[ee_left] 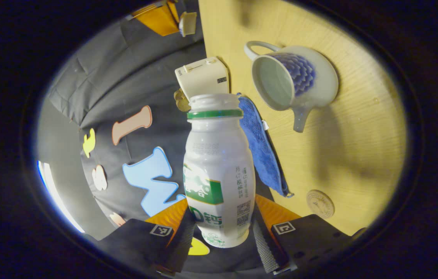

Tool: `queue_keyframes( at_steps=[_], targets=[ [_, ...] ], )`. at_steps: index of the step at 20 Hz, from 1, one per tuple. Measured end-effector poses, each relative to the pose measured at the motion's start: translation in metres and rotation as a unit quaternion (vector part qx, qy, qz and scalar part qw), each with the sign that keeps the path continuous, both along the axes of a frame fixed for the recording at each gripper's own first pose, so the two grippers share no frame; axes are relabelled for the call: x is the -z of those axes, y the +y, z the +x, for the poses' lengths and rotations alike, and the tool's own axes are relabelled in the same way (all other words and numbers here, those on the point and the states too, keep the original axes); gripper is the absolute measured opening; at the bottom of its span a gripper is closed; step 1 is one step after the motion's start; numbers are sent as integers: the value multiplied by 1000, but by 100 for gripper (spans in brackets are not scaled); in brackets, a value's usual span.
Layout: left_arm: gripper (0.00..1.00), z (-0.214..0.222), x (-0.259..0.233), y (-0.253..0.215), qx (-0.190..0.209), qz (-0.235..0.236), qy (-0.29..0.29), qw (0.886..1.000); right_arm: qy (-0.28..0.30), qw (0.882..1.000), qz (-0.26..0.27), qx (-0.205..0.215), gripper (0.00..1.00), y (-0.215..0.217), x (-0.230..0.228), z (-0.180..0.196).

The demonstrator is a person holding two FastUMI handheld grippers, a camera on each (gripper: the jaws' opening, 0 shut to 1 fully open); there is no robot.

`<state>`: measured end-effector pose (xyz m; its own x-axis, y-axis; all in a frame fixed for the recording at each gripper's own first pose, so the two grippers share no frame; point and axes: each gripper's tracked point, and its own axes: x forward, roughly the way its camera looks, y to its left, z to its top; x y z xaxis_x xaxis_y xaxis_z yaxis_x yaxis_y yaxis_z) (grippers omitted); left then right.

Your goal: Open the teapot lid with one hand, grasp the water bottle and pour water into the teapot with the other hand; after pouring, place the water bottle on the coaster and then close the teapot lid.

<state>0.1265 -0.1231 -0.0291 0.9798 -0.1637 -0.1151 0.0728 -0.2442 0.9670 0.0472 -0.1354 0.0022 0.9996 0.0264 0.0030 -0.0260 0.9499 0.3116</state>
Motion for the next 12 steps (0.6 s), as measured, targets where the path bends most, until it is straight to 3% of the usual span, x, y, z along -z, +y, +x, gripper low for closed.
queue_keyframes(
  at_steps=[1, 5, 6, 7, 8, 9, 11, 12],
  targets=[
    [82, -2, 4, 5, -8, -32, 14, 999, 0, 1000, -1, -1, 7, 1, 0, 1],
    [72, -8, 20, 20, -38, -155, 65, 985, 1, 1000, -6, -11, 6, 7, 1, 2],
    [86, -10, 23, 22, -45, -186, 76, 979, 1, 1000, -6, -14, 7, 10, 2, 2],
    [79, -10, 24, 26, -51, -219, 85, 971, 2, 1000, -6, -19, 7, 12, 4, 2],
    [79, -11, 24, 32, -59, -252, 92, 962, 2, 1000, -5, -25, 7, 15, 4, 3],
    [85, -13, 25, 36, -65, -283, 99, 952, 2, 1000, -6, -30, 7, 20, 5, 4],
    [85, -17, 25, 47, -80, -344, 107, 929, -1, 999, -14, -39, 7, 27, 4, 4],
    [79, -20, 24, 56, -89, -374, 110, 917, -1, 999, -23, -43, 7, 32, 4, 5]
  ],
)
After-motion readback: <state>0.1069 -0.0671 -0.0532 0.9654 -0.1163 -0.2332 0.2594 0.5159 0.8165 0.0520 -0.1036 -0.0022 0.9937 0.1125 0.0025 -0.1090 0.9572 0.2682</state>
